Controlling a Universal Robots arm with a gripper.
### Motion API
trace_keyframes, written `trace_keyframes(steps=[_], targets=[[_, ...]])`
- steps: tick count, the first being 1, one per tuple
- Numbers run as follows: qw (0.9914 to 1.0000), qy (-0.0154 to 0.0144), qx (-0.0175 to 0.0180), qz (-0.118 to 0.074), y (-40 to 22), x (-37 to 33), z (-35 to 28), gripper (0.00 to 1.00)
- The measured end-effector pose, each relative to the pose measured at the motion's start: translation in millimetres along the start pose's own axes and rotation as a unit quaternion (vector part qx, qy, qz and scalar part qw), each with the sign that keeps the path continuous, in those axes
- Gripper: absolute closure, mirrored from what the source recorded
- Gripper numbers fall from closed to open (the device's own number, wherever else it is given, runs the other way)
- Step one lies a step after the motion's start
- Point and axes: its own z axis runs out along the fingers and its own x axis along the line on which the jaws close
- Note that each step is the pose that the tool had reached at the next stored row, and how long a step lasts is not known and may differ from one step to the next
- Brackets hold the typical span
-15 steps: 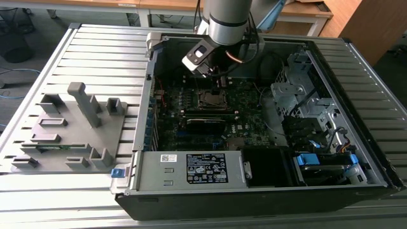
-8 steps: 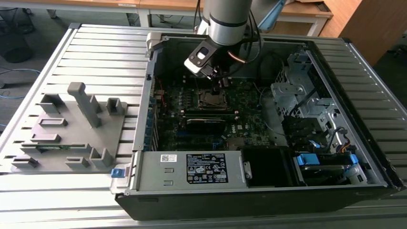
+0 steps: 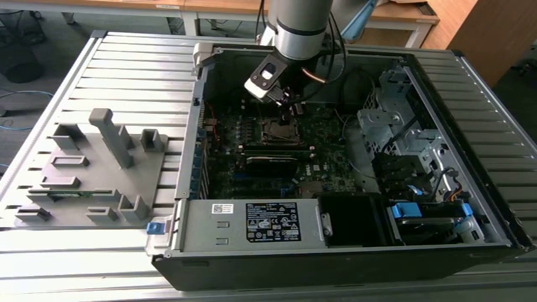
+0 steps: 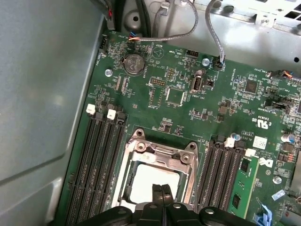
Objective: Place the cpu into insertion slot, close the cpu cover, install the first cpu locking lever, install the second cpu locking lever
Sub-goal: 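Close the cpu cover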
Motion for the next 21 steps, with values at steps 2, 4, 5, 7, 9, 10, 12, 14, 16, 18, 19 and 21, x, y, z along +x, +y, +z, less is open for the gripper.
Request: trace_keyframes(steps=[2,4,5,7,9,10,12,14,16,18,19,21], targets=[[0.99999,0.0,0.0,-0.003,0.0,0.0,0.0,0.89],[0.99983,0.0001,0.0003,-0.019,0.0,0.0,0.0,0.89],[0.99962,0.0001,0.0003,-0.027,0.0,0.0,0.1,0.89],[0.99895,0.0002,0.0006,-0.046,0.0,0.0,0.2,0.89],[0.99796,0.0003,0.0008,-0.064,0.0,0.0,0.3,0.89],[0.99734,0.0004,0.0009,-0.073,0.0,0.0,0.4,0.89],[0.99587,0.0004,0.0012,-0.091,0.0,0.0,0.5,0.89],[0.99408,0.0005,0.0014,-0.109,0.0,0.0,0.6,0.89],[0.99186,0.0006,0.0016,-0.127,0.0,0.0,0.7,0.89],[0.98941,0.0007,0.0019,-0.145,0.0,0.0,0.8,0.89],[0.98806,0.0007,0.002,-0.154,0.0,0.0,0.8,0.89],[0.98503,0.0008,0.0023,-0.172,0.0,0.0,0.9,0.89]])
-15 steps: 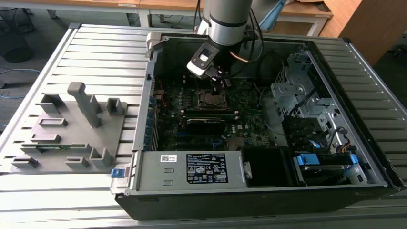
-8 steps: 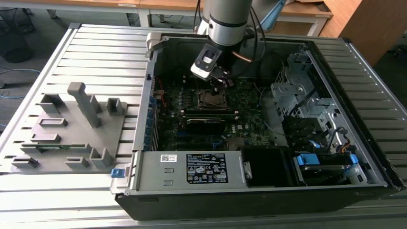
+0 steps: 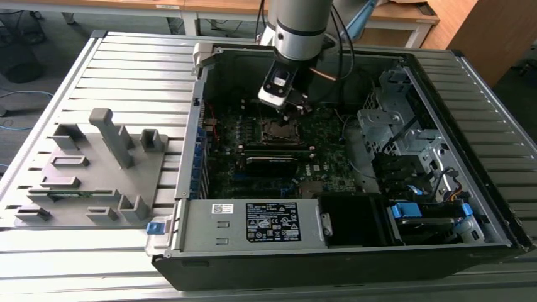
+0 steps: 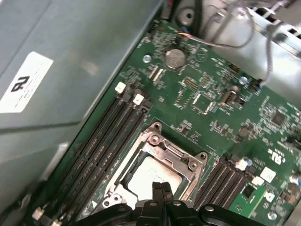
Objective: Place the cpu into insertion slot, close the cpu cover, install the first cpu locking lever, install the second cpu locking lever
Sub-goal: 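Close the cpu cover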
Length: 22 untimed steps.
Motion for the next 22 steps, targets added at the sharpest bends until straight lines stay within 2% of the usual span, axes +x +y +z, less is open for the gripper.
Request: trace_keyframes(steps=[3,6,9,11,14,16,18,22], targets=[[0.99964,0.0001,0.0003,-0.027,0.0,0.0,0.3,0.89],[0.99836,0.0003,0.0007,-0.057,0.0,0.0,0.6,0.89],[0.99641,0.0004,0.0011,-0.085,0.0,0.0,1.0,0.89],[0.99473,0.0005,0.0013,-0.103,0.0,0.0,1.3,0.89],[0.9915,0.0006,0.0017,-0.13,0.0,0.0,1.6,0.89],[0.98904,0.0007,0.0019,-0.148,0.0,0.0,1.9,0.89],[0.98621,0.0009,0.002,-0.165,0.1,0.0,2.7,0.89],[0.97947,0.001,0.0026,-0.202,0.0,0.0,4.1,0.89]])
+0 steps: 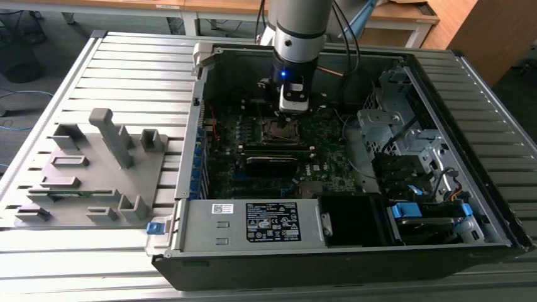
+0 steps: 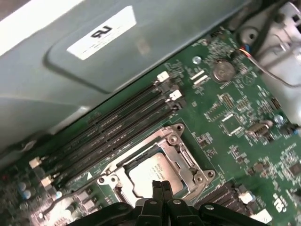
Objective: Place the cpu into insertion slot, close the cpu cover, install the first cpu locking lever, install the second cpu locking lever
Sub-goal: 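Close the cpu cover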
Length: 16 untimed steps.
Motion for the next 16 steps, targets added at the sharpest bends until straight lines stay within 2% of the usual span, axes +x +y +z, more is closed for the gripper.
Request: trace_keyframes(steps=[2,4,8,10,12,16], targets=[[0.99984,0.0001,0.0003,-0.018,0.0,0.0,0.5,0.89],[0.99933,0.0002,0.0005,-0.037,0.0,0.0,1.0,0.89],[0.99735,0.0003,0.001,-0.073,0.0,0.0,1.7,0.89],[0.99588,0.0004,0.0012,-0.091,0.0,0.0,2.0,0.89],[0.99407,0.0005,0.0015,-0.109,0.0,0.0,2.3,0.89],[0.98948,0.0007,0.0019,-0.145,0.0,0.0,2.4,0.89]])
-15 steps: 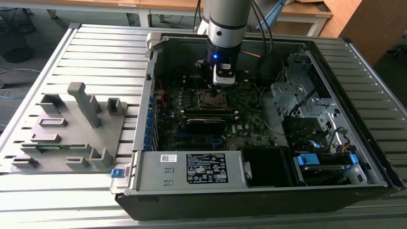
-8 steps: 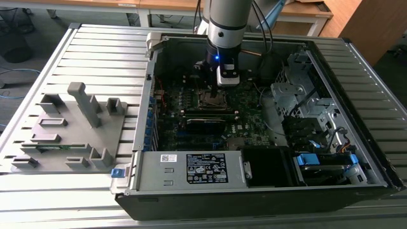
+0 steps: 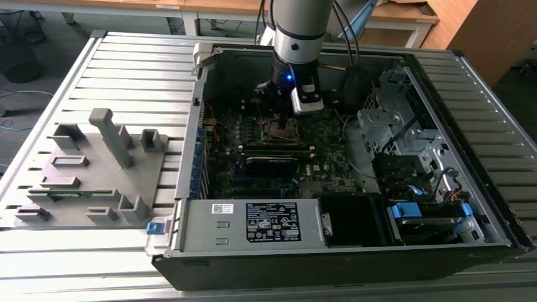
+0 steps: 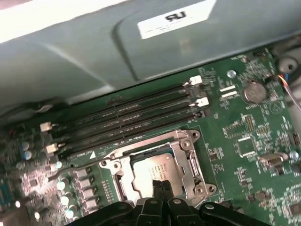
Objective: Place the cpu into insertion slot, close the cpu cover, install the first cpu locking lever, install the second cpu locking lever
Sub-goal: 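Close the cpu cover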
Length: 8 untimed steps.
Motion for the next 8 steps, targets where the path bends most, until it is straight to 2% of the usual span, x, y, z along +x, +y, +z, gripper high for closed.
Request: trace_keyframes(steps=[4,8], targets=[[0.99932,0.0002,0.0005,-0.037,0.0,0.0,0.2,0.89],[0.99761,0.0003,0.0009,-0.069,0.0,0.0,0.4,0.89]])
